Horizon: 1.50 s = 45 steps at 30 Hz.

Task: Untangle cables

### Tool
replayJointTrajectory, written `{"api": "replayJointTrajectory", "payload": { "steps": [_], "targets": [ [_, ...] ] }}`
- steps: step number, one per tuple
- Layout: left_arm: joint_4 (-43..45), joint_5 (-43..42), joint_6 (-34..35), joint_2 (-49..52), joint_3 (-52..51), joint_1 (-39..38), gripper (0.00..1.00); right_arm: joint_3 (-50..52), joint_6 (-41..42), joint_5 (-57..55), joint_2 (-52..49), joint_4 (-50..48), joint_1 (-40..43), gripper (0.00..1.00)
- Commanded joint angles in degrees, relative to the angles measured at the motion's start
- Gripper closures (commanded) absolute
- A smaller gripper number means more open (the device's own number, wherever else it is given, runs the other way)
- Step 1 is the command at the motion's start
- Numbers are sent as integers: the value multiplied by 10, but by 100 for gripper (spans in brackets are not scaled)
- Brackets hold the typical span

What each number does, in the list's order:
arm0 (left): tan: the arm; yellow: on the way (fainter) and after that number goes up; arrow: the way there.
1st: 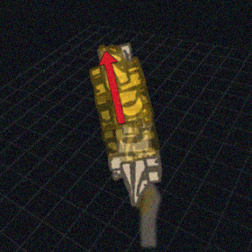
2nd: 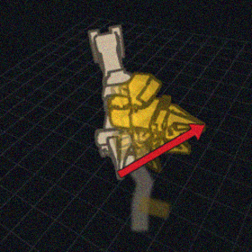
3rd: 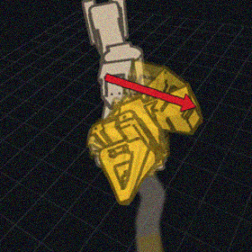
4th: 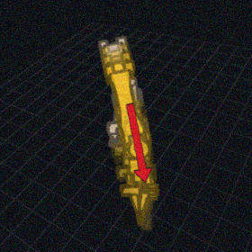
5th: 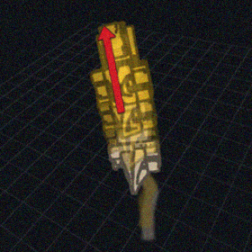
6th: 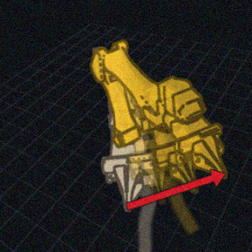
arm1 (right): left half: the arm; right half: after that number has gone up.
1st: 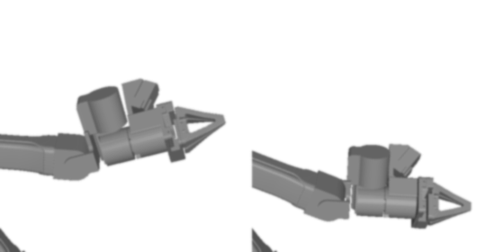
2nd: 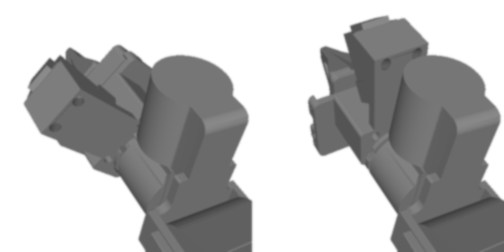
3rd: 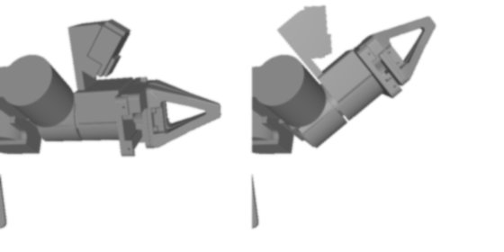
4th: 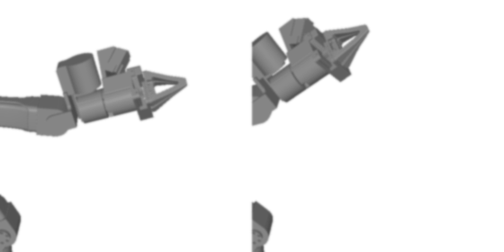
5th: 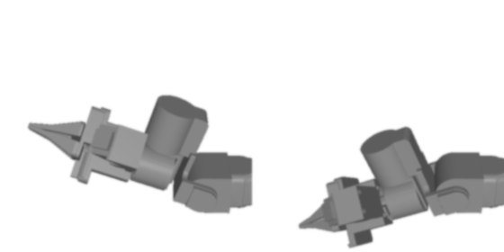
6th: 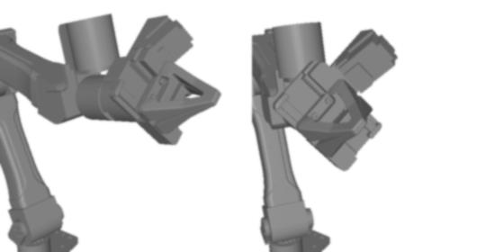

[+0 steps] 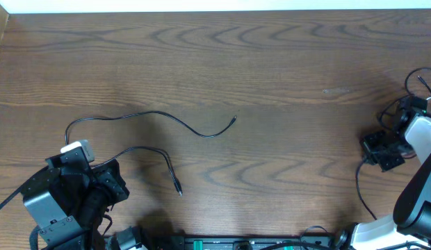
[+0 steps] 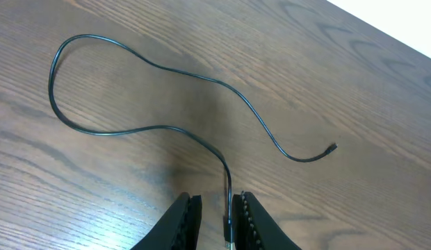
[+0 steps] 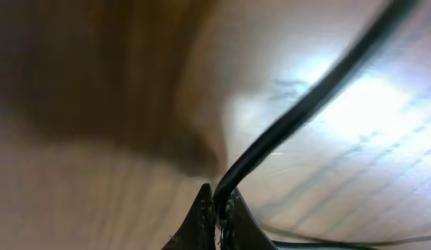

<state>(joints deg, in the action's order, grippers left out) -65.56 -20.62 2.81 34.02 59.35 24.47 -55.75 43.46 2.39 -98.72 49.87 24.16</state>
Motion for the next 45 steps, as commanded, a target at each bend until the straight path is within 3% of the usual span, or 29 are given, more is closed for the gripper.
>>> {"api": "replayJointTrajectory", "payload": {
  "steps": [1, 8, 15, 27, 32, 34, 38, 45],
  "targets": [
    [0, 2, 0, 0, -4, -1, 79, -63, -61, 69, 21, 7, -2, 99],
    [0, 2, 0, 0, -4, -1, 79, -182, -75, 70, 71, 30, 0, 99],
    [0, 2, 0, 0, -4, -1, 79, -278, -75, 56, 117, -32, 12, 99],
    [0, 2, 0, 0, -4, -1, 79, -319, -75, -163, 121, -53, 25, 99],
    [0, 2, 0, 0, -7, -1, 79, -319, -68, -310, 121, -51, 70, 99],
    [0, 2, 0, 0, -10, -1, 79, -319, -50, -320, 121, -50, 89, 99],
    [1, 2, -2, 0, -20, -1, 79, -319, 11, -225, 119, -74, 147, 99],
    [13, 1, -2, 0, -30, -1, 79, -319, 11, 119, 99, -256, 215, 99]
  ]
}}
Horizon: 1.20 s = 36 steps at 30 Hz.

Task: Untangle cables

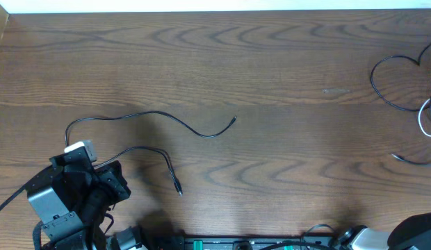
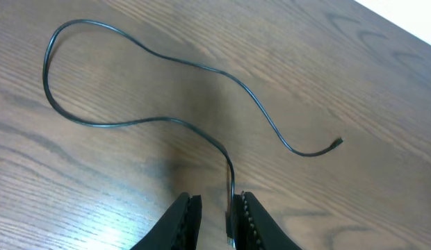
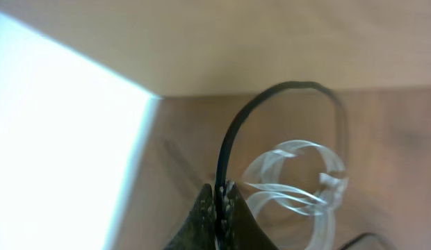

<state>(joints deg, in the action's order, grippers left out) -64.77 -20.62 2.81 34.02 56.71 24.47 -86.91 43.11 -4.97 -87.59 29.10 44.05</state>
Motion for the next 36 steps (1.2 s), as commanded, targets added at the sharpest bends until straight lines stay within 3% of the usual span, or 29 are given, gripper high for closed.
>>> {"api": "replayJointTrajectory", "payload": {
  "steps": [1, 10, 11, 12, 14, 16, 22, 26, 31, 36],
  "targets": [
    [6, 1, -2, 0, -4, -1, 79, -7, 14, 216, -14, -68, 21, 99],
    [5, 1, -2, 0, -4, -1, 76, -7, -21, 174, -28, -125, 27, 99],
    [5, 1, -2, 0, -4, -1, 76, -7, -20, 177, -33, -123, 27, 91],
    [5, 1, -2, 0, -4, -1, 76, -7, -21, 183, -40, -116, 25, 76],
    [5, 1, -2, 0, -4, -1, 76, -7, -21, 187, -55, -94, 21, 25],
    [5, 1, -2, 0, -4, -1, 76, -7, -21, 187, -68, -68, 17, 1],
    [5, 1, -2, 0, -4, -1, 76, -7, -24, 192, -104, 11, 5, 1],
    [5, 1, -1, 0, -4, -1, 76, -7, -78, 252, -112, 40, -19, 1],
    [5, -18, -2, 0, -4, -1, 76, -7, -256, 329, -117, 76, -92, 1],
    [2, -19, -2, 0, -4, -1, 76, -6, -477, 239, -129, 141, -180, 1]
  ]
}}
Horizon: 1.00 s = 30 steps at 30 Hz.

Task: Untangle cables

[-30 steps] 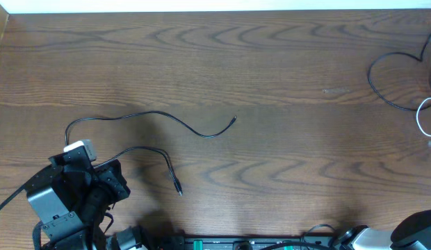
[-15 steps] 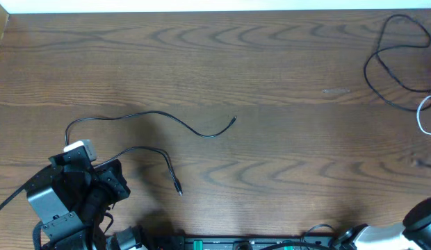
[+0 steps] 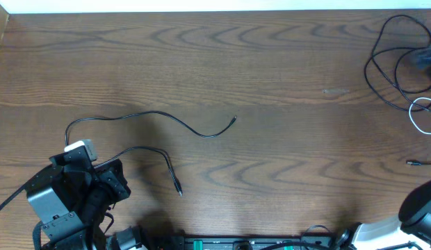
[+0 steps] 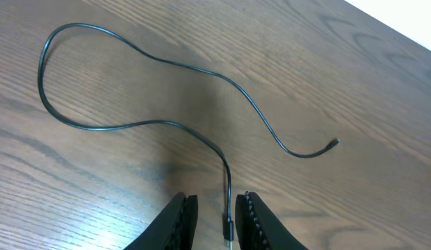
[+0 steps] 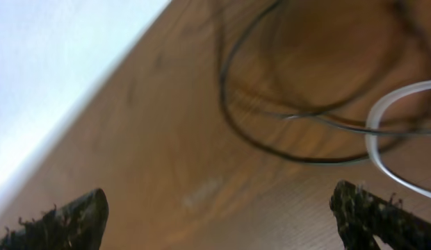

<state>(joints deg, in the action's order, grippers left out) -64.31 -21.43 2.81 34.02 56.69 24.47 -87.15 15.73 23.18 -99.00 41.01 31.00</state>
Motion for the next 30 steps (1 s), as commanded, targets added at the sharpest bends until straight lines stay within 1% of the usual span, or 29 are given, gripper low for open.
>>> {"api": "replayJointTrajectory", "payload": {
  "steps": [1, 2, 5, 8, 11, 14, 22, 25, 27, 28, 29, 30],
  "targets": [
    [-4, -10, -2, 0, -3, -1, 76, -2, -241, -70, -22, 25, -67, 1],
    [-6, -10, -4, 0, -3, -1, 76, 1, -274, -104, -32, 25, -87, 1],
    [-10, -10, -6, 0, -3, -1, 76, 4, -297, -152, -56, 25, -119, 1],
    [-12, -10, -6, 0, -3, -1, 76, 4, -322, -151, -79, 26, -139, 1],
    [-12, -10, -6, 0, -3, -1, 75, 4, -367, -151, -97, 25, -155, 1],
    [-12, -10, -6, 0, -3, -1, 75, 4, -386, -157, -108, 19, -161, 1],
    [-12, -10, -6, 0, -3, -1, 75, 4, -385, -263, -145, -10, -157, 2],
    [-12, -10, -6, 0, -3, -1, 74, 4, -384, -273, -155, -36, -148, 1],
    [-12, -10, -6, 0, -3, -1, 74, 4, -358, -273, -161, -65, -141, 1],
    [-12, -10, -6, 0, -3, -1, 74, 4, -341, -273, -163, -81, -138, 3],
    [-12, -10, -6, 0, -3, -1, 73, 4, -321, -271, -165, -101, -135, 12],
    [-12, -10, -6, 0, -3, -1, 73, 4, -303, -274, -168, -117, -134, 16]
  ]
}}
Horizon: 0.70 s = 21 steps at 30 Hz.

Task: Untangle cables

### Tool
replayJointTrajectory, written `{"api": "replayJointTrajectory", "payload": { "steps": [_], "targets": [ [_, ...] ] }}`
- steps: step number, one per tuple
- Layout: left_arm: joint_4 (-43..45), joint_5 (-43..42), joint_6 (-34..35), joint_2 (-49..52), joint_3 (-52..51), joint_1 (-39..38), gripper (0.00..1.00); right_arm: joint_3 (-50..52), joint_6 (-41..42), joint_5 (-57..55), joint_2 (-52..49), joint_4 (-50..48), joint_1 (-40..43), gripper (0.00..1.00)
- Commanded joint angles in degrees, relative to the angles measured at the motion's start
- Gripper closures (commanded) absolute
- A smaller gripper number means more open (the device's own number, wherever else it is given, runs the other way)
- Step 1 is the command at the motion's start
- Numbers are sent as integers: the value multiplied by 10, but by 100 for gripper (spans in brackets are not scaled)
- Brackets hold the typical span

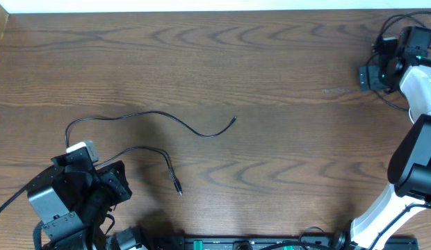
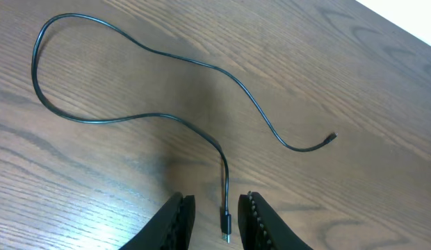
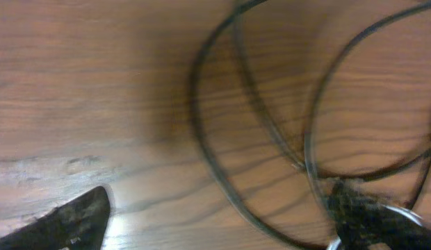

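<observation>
A thin black cable [image 1: 154,114] lies loose on the wood at the left, untangled; its plug [image 2: 226,226] shows between the fingers of my left gripper [image 2: 215,222], which is open and holds nothing. In the overhead view that plug [image 1: 179,191] lies to the right of the left arm [image 1: 87,184]. At the far right, my right gripper [image 1: 379,66] hangs wide open over overlapping black cable loops [image 3: 222,156]. Its fingers [image 3: 62,222] stand far apart, and a bit of white cable [image 3: 334,244] shows beside one of them. The right arm hides most of that heap from overhead.
The wooden table [image 1: 271,83] ends at a pale edge [image 1: 215,5] along the far side. A black loop [image 1: 403,17] pokes out near the far right corner. Electronics [image 1: 229,243] line the near edge.
My right gripper, still open, now sits over the black loops near the far right corner, its arm covering the heap from overhead. The left cable is unmoved; the left fingers stand slightly wider.
My right gripper was shut on a black cable low at the right edge. It then held that cable near the far right corner. A second ago it was open, with black and white cables in loops there. The left fingers have parted slightly over the plug.
</observation>
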<state>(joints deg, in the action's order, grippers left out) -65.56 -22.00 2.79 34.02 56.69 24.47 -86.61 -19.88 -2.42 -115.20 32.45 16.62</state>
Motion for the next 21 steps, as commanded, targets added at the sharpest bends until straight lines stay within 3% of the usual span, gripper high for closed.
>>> {"api": "replayJointTrajectory", "payload": {
  "steps": [1, 3, 7, 11, 21],
  "targets": [
    [0, -5, -6, 0, -3, -1, 72, -2, 72, -22, -8, -45, 12, 16],
    [0, -5, -6, 0, -3, -1, 71, -2, 103, -21, -12, -71, 17, 16],
    [0, -5, -6, 0, -3, -1, 70, -2, 108, -18, -25, -105, 23, 33],
    [0, -5, -8, 0, -3, -1, 69, -2, 108, -18, -53, -119, 31, 23],
    [0, -5, -8, 0, -3, -1, 69, -2, 101, -18, -111, -117, 42, 22]
  ]
}}
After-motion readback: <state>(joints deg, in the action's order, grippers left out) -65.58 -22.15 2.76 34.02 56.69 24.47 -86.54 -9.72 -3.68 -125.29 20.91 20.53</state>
